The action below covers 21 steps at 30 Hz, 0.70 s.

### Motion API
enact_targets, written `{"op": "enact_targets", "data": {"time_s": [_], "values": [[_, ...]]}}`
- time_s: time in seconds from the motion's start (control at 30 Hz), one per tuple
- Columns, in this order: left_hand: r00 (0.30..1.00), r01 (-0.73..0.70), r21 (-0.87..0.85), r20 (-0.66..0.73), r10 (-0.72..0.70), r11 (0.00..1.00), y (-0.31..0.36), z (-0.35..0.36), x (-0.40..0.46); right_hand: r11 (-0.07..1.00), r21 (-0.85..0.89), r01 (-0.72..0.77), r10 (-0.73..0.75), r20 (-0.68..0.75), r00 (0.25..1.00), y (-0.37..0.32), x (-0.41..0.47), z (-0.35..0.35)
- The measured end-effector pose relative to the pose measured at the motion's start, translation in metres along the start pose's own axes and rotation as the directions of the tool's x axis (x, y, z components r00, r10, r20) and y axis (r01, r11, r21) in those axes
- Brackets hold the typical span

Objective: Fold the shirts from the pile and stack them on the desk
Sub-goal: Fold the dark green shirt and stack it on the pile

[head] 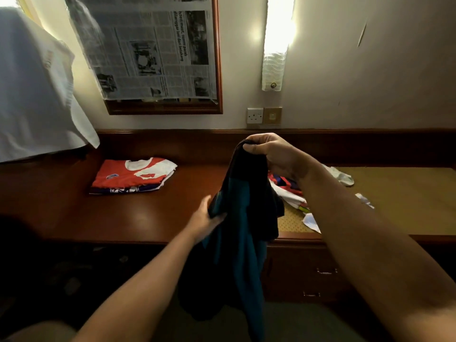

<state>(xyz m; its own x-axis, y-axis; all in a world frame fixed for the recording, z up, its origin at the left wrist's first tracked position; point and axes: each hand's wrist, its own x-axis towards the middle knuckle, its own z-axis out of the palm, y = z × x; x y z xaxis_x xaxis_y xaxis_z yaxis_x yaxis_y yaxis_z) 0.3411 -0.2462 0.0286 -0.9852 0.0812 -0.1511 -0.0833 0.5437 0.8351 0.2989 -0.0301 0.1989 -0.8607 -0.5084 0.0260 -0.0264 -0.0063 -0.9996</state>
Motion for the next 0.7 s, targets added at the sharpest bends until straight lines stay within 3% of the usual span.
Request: {"op": "enact_targets", "data": {"time_s": [0.07,0.13,0.2,0.27,0.33,0.5,0.6,0.7], "values": [[0.987,0.109,0.070,0.107,-0.116,0.992,-0.019,0.023,0.006,0.997,-0.071,0.002,-0.005,-0.046,0.999,-0.004,-0.010,-0.009],[0.983,0.123,0.199,0.108,-0.147,0.972,-0.029,0.031,0.011,0.983,-0.185,-0.003,-0.032,-0.183,0.983,-0.002,-0.021,-0.024],[0.990,0.142,0.313,-0.063,-0.129,0.939,-0.033,0.021,0.014,0.948,-0.316,-0.029,-0.086,-0.344,0.935,0.007,-0.035,-0.044],[0.921,0.221,0.460,-0.388,-0.029,0.860,-0.034,0.001,0.019,0.920,-0.381,-0.087,-0.110,-0.465,0.878,0.025,-0.051,-0.061],[0.799,0.223,0.419,-0.595,0.081,0.880,-0.029,-0.017,0.023,0.917,-0.381,-0.117,-0.126,-0.555,0.822,0.049,-0.066,-0.073],[0.646,0.109,0.328,-0.741,0.184,0.938,-0.013,-0.039,0.031,0.907,-0.392,-0.153,-0.190,-0.705,0.683,0.114,-0.076,-0.084],[0.657,0.088,0.306,-0.733,0.176,0.948,-0.021,-0.049,0.038,0.888,-0.409,-0.209,-0.165,-0.709,0.686,0.133,-0.070,-0.079],[0.668,0.096,0.188,-0.740,0.077,0.977,-0.028,-0.062,0.044,0.861,-0.436,-0.261,-0.122,-0.676,0.727,0.147,-0.054,-0.074]]}}
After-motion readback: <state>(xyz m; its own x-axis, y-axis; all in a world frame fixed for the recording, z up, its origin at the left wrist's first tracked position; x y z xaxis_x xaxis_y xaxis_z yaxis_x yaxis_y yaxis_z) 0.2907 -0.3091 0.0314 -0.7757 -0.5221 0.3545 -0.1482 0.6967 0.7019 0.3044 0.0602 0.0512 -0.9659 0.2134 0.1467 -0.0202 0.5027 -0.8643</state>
